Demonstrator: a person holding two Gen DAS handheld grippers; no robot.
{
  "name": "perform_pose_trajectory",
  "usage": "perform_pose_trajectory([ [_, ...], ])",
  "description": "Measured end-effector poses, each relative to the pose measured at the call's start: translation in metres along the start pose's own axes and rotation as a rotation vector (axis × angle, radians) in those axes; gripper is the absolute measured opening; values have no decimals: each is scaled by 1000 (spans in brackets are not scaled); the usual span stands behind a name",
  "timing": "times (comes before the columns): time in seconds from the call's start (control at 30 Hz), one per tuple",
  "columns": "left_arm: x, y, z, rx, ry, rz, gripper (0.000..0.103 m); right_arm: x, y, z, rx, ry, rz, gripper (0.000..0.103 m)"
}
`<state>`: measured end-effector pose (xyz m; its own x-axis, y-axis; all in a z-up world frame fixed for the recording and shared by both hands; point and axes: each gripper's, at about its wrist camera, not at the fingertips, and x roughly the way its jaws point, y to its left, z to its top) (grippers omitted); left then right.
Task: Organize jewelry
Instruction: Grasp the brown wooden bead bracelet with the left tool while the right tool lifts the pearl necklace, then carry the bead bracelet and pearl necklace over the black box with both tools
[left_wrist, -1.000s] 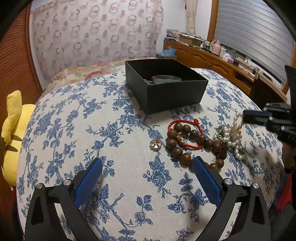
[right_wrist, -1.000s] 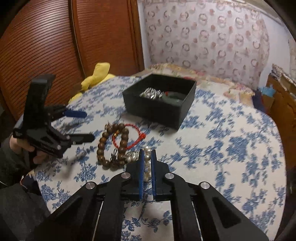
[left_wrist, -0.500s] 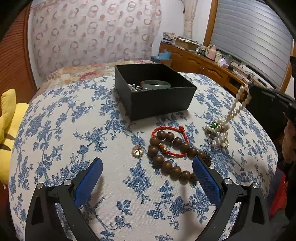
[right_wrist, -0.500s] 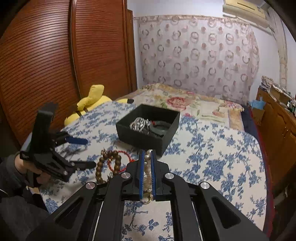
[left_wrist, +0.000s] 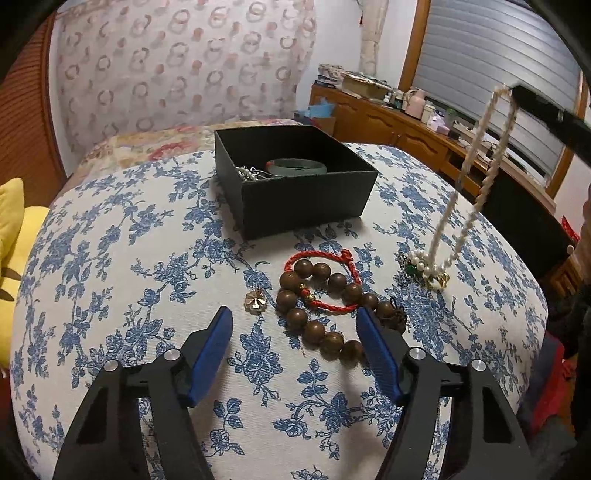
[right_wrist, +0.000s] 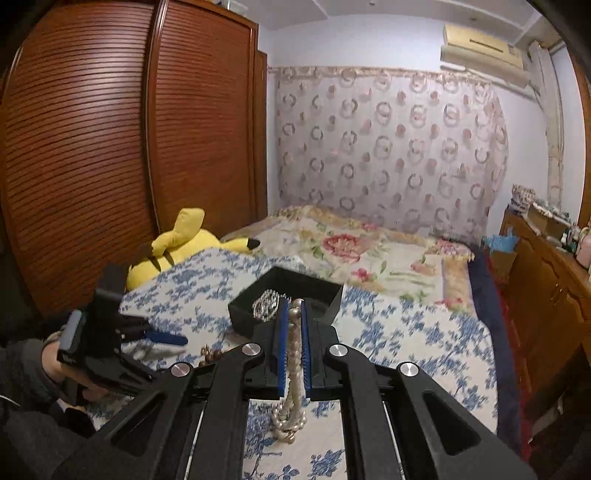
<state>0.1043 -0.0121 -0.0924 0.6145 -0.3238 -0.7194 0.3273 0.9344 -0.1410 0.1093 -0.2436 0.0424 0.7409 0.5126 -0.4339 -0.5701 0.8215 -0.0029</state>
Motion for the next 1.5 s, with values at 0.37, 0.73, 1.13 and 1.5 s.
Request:
perform_pose_trajectory([
  [0.37,14,-4,1,-17,39,-24,34,-1,-3,3,-21,5,-32,8],
  [0.73,24,-2,9,-4,48,6,12,7,-2,-3,-11,20,-20,8],
  [1.13,-31,-13,57,11,-122,-72,12,3,3,27,-35,-52,-25,8],
  [1.5,-56,-18,114,41,-223,-84,12,18,4,69,-73,-120,-13,8],
])
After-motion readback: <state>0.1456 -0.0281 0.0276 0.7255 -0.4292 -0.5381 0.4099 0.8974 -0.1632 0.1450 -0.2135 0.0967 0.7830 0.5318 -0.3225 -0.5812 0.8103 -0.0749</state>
